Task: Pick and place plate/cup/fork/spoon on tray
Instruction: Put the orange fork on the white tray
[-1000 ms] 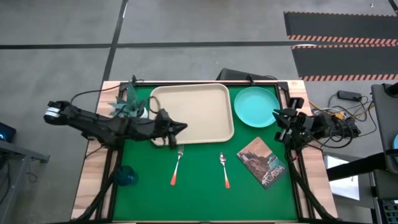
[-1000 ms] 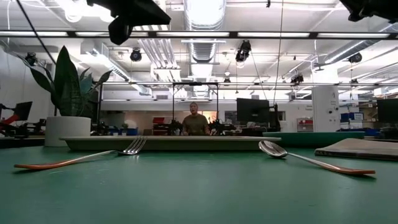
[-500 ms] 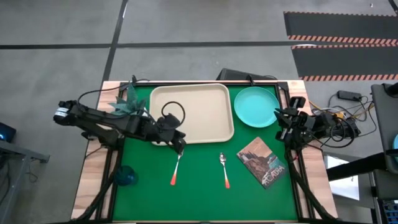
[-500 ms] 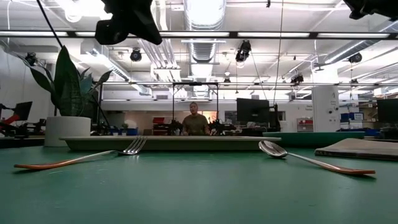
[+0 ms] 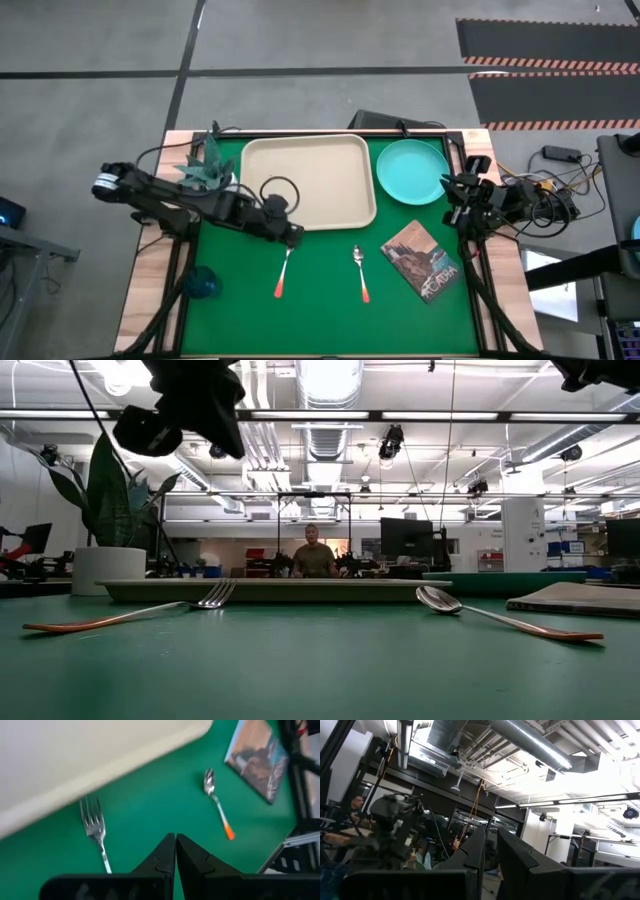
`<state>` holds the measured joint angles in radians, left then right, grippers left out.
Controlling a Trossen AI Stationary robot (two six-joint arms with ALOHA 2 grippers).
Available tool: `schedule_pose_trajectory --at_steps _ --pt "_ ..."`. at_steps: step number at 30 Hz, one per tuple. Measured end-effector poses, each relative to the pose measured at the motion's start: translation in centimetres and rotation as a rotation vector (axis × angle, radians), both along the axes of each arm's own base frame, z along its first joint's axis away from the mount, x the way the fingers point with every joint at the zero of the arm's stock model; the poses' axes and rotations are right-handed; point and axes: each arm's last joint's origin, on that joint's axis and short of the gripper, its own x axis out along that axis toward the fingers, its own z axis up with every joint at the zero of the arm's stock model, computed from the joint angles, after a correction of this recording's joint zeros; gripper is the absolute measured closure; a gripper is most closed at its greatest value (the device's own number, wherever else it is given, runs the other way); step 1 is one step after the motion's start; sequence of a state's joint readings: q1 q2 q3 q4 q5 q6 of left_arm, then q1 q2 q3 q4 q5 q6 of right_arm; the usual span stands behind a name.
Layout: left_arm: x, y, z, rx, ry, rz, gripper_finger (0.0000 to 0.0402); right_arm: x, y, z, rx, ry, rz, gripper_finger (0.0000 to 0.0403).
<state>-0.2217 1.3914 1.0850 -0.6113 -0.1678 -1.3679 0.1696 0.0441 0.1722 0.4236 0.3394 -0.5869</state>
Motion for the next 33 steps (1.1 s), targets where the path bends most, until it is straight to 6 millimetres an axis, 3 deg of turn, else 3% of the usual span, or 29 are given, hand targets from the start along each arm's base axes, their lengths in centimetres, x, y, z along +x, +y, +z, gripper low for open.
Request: schedule_pose_trajectory --at_steps 5,13,24,33 --pt "1.2 -2.4 -0.9 -0.043 0.035 -0.002 0.0402 0.0 0.0 0.0 -0.015 0.003 -0.01 0.036" --pt "1.4 -6.2 -3.7 -0.095 0.143 0.034 0.0402 0.0 0.0 0.1 -0.018 -0.004 -0.013 0.036" --pt "0.2 -6.0 -6.3 -0.106 0.277 0.033 0.0402 -0.1 0.0 0.1 -0.012 -0.009 -0.01 0.036" --pt "0.0 -5.9 -6.8 -0.098 0.283 0.026 0.0401 -0.1 0.0 0.1 -0.011 -0.009 -0.008 0.036"
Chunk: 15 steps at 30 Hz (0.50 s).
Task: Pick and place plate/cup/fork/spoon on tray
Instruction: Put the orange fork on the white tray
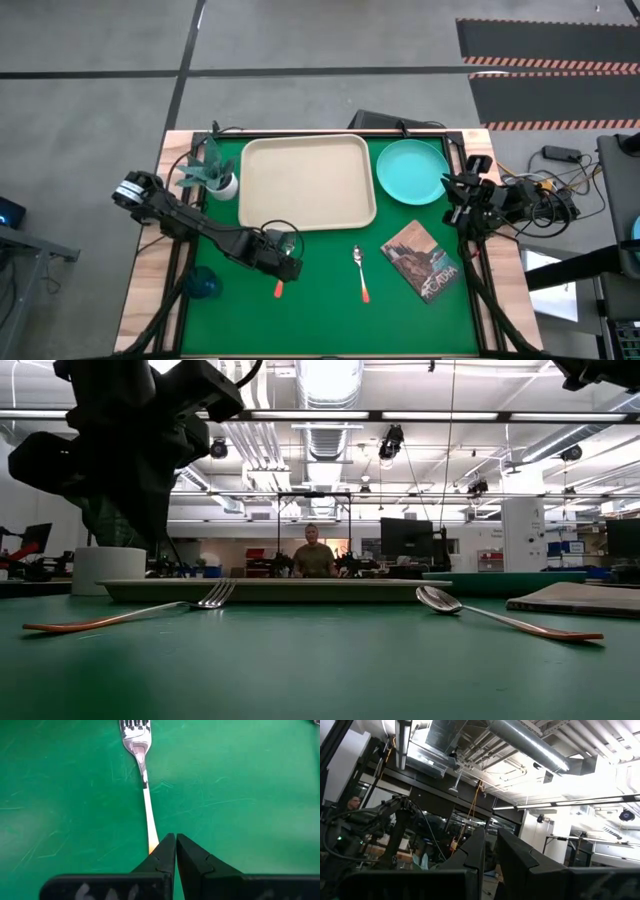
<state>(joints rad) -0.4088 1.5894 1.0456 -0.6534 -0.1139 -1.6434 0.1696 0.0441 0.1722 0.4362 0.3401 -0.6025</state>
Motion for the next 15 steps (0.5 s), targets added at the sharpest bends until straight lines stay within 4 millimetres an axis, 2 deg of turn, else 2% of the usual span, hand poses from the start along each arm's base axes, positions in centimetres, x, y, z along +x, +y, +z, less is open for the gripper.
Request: schedule_pose_trajectory --at_steps 5,15 --pt "0.07 -0.01 -0.17 0.017 -0.019 -0.046 0.0376 0.0 0.0 0.0 0.0 0.0 0.0 0.036" --pt "-0.04 0.08 -0.73 0.039 -0.024 -0.039 0.027 0.0 0.0 0.0 0.0 0.0 0.0 0.036"
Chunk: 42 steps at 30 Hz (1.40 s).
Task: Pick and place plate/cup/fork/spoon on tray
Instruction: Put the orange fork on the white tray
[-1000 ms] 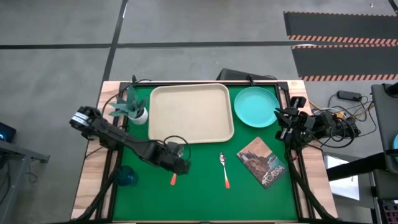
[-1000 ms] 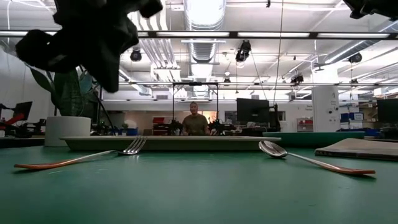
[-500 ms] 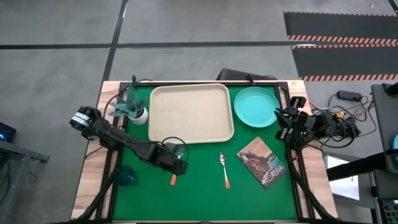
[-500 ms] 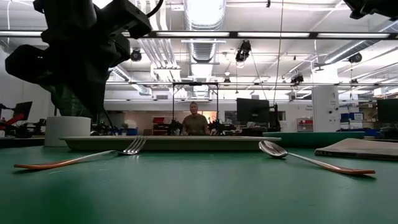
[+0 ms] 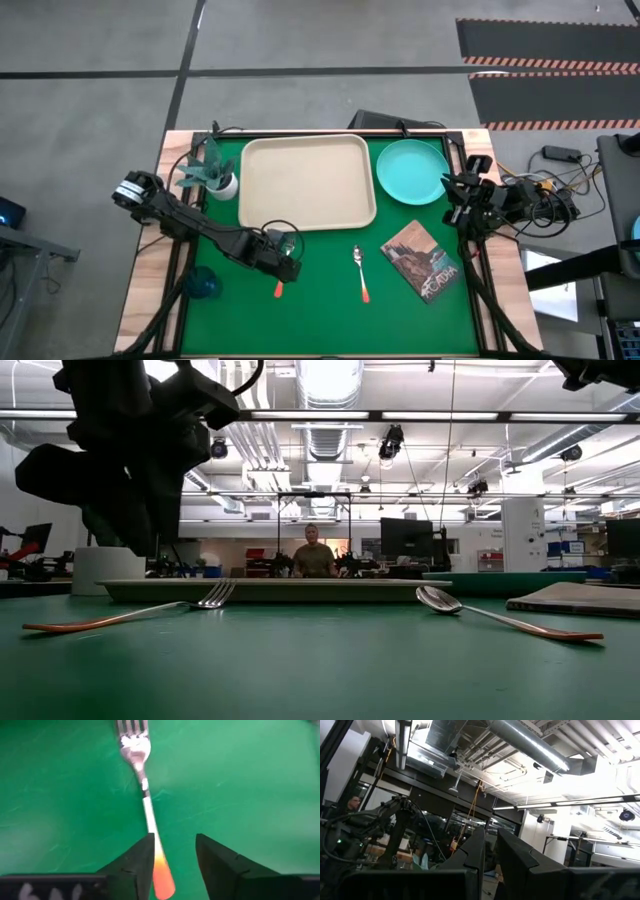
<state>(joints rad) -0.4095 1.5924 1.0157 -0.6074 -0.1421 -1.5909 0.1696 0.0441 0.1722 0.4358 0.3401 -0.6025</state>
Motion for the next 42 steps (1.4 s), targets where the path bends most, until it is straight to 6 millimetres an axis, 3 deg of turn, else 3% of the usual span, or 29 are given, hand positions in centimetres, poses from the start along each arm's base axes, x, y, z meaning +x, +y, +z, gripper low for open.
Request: schedule_pose_trajectory --at_steps 14,33,42 --pt "1.1 -0.4 -3.3 0.068 0.076 0.011 0.0259 0.0 0.0 0.0 -0.001 0.005 0.0 0.036" --pt "1.6 -0.4 -5.0 0.192 0.092 0.013 0.0259 0.1 0.0 0.0 -0.001 0.006 0.0 0.036" --pt "1.4 -0.3 -5.1 0.198 0.107 0.012 0.0327 0.1 0.0 0.0 -0.001 0.006 0.0 0.036"
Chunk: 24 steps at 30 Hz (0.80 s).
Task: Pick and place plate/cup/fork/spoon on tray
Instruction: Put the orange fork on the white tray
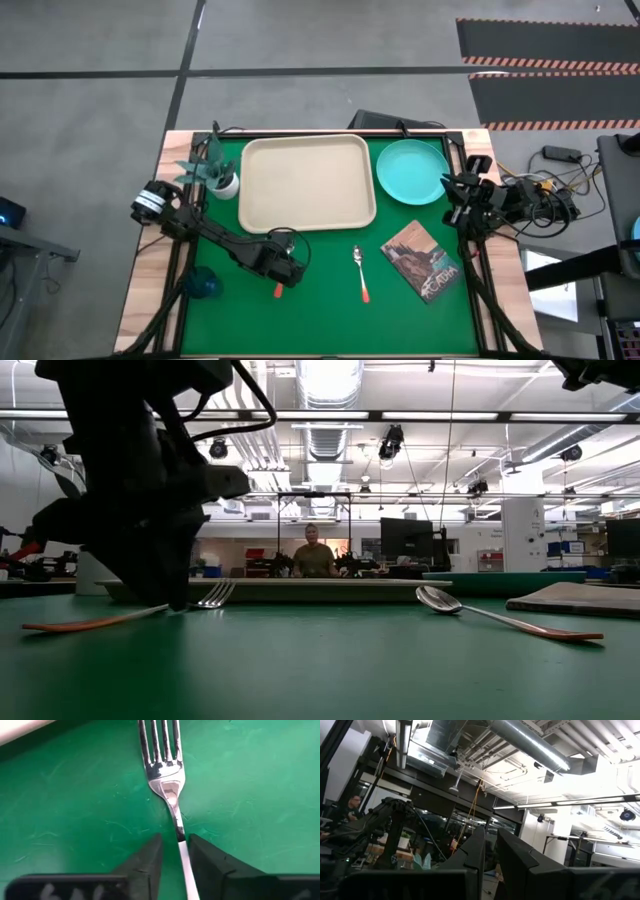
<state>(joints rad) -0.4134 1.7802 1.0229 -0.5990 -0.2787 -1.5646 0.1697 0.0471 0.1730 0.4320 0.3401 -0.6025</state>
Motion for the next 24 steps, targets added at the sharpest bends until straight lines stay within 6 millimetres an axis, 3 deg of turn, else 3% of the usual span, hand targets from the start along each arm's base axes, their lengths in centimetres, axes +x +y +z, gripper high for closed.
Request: schedule_pose_trajectory --at_steps 8,17,24 --pt "0.0 -0.1 0.0 -0.007 -0.003 -0.002 0.0394 0.0 0.0 0.0 0.0 0.0 0.0 0.036" --pt "0.1 -0.1 0.4 -0.023 -0.02 -0.003 0.0393 0.0 0.0 0.0 0.005 -0.001 0.003 0.036" --pt "0.0 0.5 3.7 -0.075 -0.123 0.012 0.0393 0.0 0.0 0.0 0.019 -0.005 0.011 0.036"
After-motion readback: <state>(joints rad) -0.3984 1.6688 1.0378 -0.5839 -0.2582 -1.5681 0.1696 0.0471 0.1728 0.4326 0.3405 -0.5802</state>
